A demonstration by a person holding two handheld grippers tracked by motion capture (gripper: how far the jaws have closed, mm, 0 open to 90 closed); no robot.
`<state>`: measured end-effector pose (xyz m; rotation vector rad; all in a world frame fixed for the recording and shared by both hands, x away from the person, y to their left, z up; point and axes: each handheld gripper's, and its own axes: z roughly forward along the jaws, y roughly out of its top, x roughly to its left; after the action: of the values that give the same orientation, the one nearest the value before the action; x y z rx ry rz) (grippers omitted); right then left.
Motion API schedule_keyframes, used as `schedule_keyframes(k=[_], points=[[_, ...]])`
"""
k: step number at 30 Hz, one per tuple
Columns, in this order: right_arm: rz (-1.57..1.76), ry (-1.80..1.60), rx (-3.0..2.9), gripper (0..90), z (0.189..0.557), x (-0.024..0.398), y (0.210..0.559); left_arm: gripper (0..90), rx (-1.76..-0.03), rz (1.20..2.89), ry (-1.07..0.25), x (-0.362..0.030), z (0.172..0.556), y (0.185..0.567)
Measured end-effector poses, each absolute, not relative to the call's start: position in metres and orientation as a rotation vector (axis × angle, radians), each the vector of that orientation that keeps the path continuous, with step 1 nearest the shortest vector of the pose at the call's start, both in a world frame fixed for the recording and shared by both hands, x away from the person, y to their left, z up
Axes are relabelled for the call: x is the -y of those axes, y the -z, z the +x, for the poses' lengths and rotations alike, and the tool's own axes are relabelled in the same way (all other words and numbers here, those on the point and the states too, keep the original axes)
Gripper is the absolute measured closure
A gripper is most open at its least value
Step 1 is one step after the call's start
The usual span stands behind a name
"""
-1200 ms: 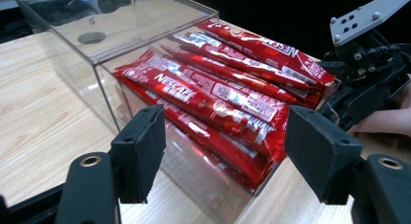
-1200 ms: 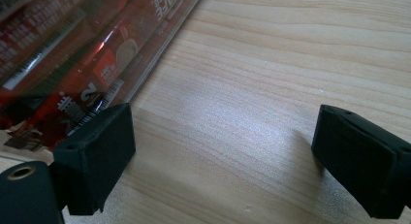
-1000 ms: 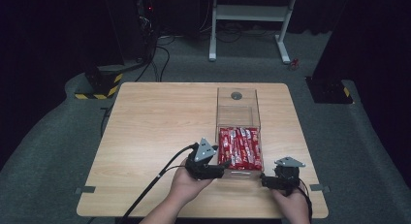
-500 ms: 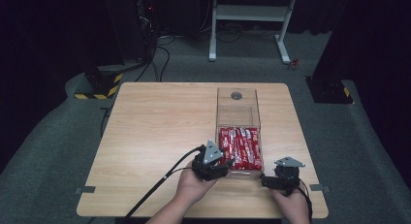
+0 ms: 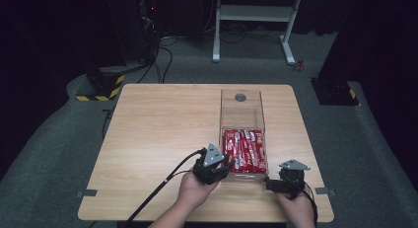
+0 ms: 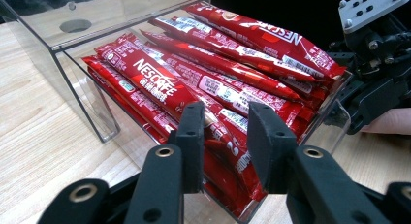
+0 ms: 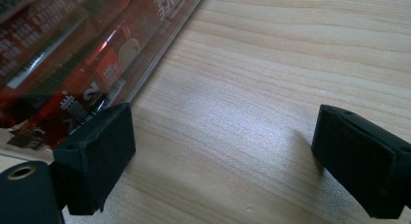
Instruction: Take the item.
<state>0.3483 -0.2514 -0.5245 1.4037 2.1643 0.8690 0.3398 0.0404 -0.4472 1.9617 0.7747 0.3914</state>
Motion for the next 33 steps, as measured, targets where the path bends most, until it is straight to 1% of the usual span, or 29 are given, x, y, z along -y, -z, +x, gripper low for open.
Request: schedule_keyframes(k=[6, 9, 13, 17, 33], points=[[1.404, -0.869, -2.164, 8.2, 0.3483, 0.2514, 0.5246, 76.1, -0.772, 1.969, -0.410, -0.0393, 0.3382, 0.4489], [1.404, -0.869, -2.164, 8.2, 0.3483, 0.2514, 0.5246, 80.3, -0.783, 1.960, -0.398, -0.0408, 0.3389, 0.4504], [1.405, -0.869, -2.164, 8.2, 0.3483, 0.2513, 0.5245, 82.8, -0.792, 1.947, -0.380, -0.0420, 0.3394, 0.4518], [1.405, -0.869, -2.164, 8.2, 0.3483, 0.2513, 0.5245, 87.1, -0.790, 1.942, -0.378, -0.0413, 0.3393, 0.4519], [1.405, -0.869, -2.164, 8.2, 0.3483, 0.2513, 0.5245, 88.9, -0.791, 1.915, -0.361, -0.0433, 0.3394, 0.4520]])
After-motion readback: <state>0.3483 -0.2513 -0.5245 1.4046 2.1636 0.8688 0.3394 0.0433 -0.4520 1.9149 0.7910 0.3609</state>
